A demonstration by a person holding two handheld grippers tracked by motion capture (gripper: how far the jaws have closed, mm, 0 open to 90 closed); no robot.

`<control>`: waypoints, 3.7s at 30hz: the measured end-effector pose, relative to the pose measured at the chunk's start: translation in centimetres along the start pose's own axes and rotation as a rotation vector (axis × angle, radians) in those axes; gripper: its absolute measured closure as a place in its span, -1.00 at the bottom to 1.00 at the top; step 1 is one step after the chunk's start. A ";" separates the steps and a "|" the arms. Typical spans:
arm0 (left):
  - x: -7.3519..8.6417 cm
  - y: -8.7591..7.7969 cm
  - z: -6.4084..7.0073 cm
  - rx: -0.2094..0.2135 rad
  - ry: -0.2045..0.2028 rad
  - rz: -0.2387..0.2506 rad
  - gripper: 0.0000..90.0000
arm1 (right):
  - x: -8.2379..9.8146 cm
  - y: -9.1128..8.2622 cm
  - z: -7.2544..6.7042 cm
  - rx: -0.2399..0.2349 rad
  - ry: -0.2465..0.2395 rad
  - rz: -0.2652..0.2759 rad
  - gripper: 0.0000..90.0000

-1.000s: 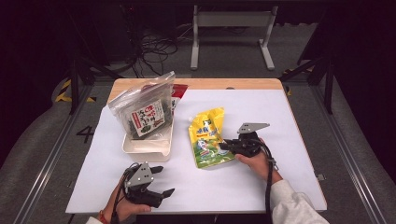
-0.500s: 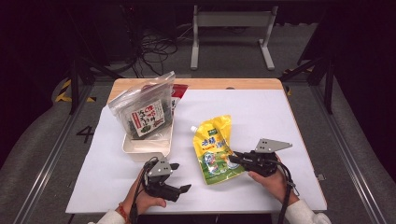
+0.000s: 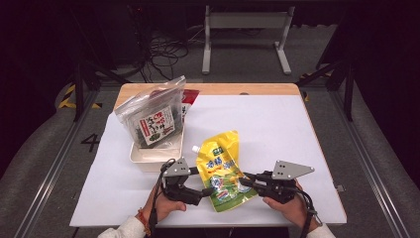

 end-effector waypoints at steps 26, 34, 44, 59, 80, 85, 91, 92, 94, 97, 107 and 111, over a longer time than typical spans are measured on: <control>-2.0 -3.0 0.4 0.006 0.067 0.139 0.39 | -0.1 1.7 -0.7 0.024 -0.040 -0.013 0.78; -2.6 -2.7 0.5 -0.012 0.087 0.121 0.66 | -0.5 1.8 -0.9 0.043 -0.060 0.002 0.76; -2.8 -3.2 1.4 -0.007 0.162 0.110 0.90 | -0.6 1.8 -0.7 0.061 -0.036 -0.008 0.56; -2.5 -5.3 1.2 -0.044 0.211 0.116 0.91 | -0.1 1.6 -0.2 0.082 -0.008 -0.084 -0.14; -3.6 -8.9 0.5 -0.106 0.279 0.163 0.91 | 4.4 -0.6 1.0 0.174 0.057 -0.228 -0.38; -3.8 -10.2 0.1 -0.125 0.281 0.184 0.91 | 4.9 -1.3 1.1 0.188 0.076 -0.229 -0.43; -4.0 -12.1 -0.5 -0.161 0.287 0.209 0.91 | 5.8 -1.7 1.3 0.205 0.097 -0.248 -0.45; -4.1 -12.7 -0.8 -0.176 0.289 0.213 0.91 | 5.8 -1.7 1.3 0.204 0.099 -0.246 -0.45; -4.1 -13.3 -1.1 -0.185 0.292 0.215 0.91 | 5.8 -1.7 1.4 0.203 0.101 -0.242 -0.46; -4.2 -14.5 -1.7 -0.206 0.287 0.228 0.91 | 5.7 -1.7 1.3 0.205 0.101 -0.237 -0.46; -4.4 -17.8 -4.1 -0.281 0.280 0.238 0.91 | 5.7 -1.5 1.4 0.199 0.105 -0.237 -0.47; -3.9 -18.0 -5.6 -0.295 0.261 0.222 0.91 | 5.8 -1.3 1.3 0.198 0.100 -0.246 -0.47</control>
Point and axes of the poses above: each handheld gripper's, and its own axes: y roughly forward along the jaws, x roughly out of its underside, z roughly to its right, the point moved 7 cm from there along y, roughly forward along the jaws, and after that the axes turned 15 degrees about -z, right-handed, at the moved point
